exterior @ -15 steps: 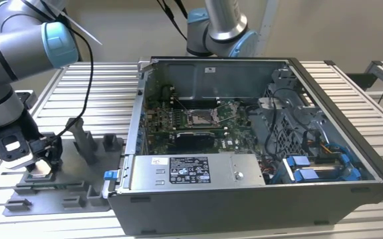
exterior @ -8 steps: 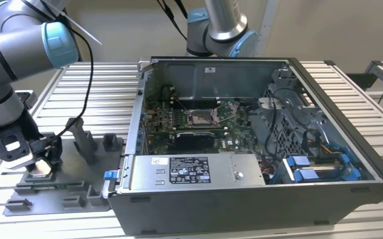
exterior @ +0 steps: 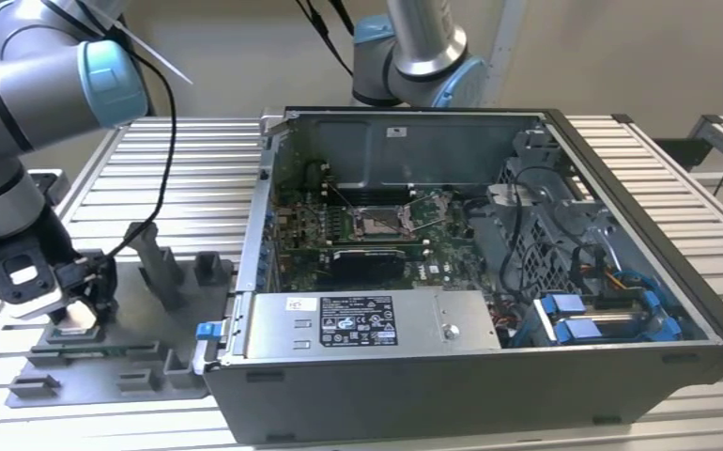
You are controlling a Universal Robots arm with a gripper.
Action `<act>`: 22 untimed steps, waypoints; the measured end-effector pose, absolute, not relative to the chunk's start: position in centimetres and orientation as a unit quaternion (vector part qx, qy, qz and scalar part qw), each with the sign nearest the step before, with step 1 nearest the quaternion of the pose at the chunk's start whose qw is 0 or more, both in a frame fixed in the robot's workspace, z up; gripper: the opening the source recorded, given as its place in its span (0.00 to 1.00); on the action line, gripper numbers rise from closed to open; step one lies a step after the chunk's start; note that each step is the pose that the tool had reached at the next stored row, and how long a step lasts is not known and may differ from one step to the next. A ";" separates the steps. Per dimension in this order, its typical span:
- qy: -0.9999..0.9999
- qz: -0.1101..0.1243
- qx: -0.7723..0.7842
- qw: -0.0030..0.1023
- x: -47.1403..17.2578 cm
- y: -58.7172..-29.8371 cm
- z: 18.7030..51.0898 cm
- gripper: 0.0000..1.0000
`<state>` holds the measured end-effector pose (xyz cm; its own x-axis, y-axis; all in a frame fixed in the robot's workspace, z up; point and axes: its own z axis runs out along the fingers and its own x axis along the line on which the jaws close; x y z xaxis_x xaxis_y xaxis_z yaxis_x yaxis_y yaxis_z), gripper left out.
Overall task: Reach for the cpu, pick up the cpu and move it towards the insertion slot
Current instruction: 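Pick up the cpu and move it towards the insertion slot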
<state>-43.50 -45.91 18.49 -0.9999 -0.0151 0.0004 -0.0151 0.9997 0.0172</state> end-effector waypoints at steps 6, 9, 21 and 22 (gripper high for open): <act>-1.000 -0.008 0.008 0.000 -43.5 -45.9 19.3 0.00; -1.000 -0.008 0.008 0.000 -43.5 -45.9 19.8 0.00; -1.000 -0.008 0.008 0.000 -43.5 -45.9 21.5 0.00; -1.000 -0.008 0.008 0.000 -43.5 -45.9 21.6 0.00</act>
